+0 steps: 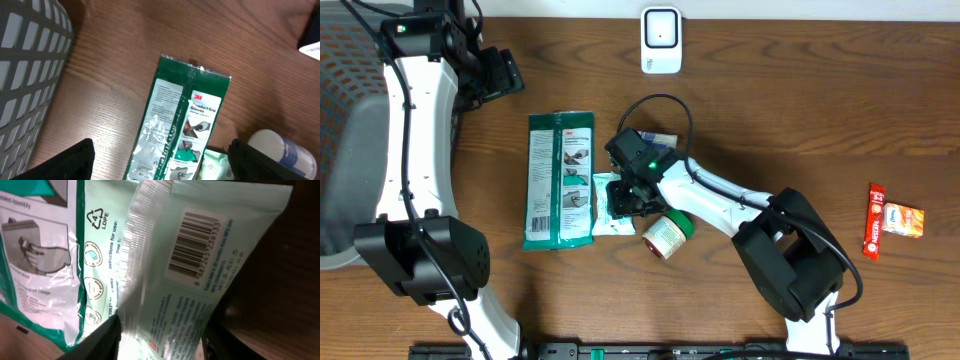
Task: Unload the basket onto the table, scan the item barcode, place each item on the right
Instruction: 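Grasp the mint-green wet-wipe pack with the right gripper, then lift the wipe pack up toward the left gripper near the scanner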
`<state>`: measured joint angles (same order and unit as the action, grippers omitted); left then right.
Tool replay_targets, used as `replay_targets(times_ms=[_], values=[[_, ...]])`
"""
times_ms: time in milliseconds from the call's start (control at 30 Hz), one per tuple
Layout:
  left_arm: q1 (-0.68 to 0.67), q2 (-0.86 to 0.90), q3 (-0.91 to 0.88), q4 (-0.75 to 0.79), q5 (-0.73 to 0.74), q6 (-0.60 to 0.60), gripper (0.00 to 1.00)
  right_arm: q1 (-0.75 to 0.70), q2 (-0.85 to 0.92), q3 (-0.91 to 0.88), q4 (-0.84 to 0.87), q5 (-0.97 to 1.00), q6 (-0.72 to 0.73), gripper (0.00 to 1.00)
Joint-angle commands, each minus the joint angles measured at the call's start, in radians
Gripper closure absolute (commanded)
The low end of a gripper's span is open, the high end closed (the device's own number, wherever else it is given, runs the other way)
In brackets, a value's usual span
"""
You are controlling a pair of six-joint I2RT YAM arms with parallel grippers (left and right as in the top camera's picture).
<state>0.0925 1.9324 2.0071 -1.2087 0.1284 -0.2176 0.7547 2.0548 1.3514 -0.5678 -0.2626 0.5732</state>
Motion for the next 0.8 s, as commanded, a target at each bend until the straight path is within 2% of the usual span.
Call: replay_targets(times_ms=[0, 133, 300, 533, 767], values=[[0.003, -0.034, -0.007, -0.005, -0.005, -0.013, 0.15, -0.002, 0.027, -0.061, 0.001, 0.006, 0.01, 0.68], [0.003, -0.034, -0.007, -0.006, -0.005, -0.013, 0.15, -0.006, 0.021, -0.06, -0.013, 0.042, 0.002, 0.98], [0.003, -0.034, -0.007, -0.006, -0.005, -0.013, 0.15, -0.033, -0.015, -0.053, -0.059, 0.052, -0.034, 0.99], [0.003, -0.034, -0.007, -0.005, -0.005, -0.013, 0.15, -0.073, -0.188, -0.052, -0.071, 0.051, -0.174, 0.99], [0.003, -0.034, -0.007, -0.006, -0.005, -0.013, 0.15, -0.074, -0.365, -0.052, -0.063, 0.052, -0.185, 0.99]])
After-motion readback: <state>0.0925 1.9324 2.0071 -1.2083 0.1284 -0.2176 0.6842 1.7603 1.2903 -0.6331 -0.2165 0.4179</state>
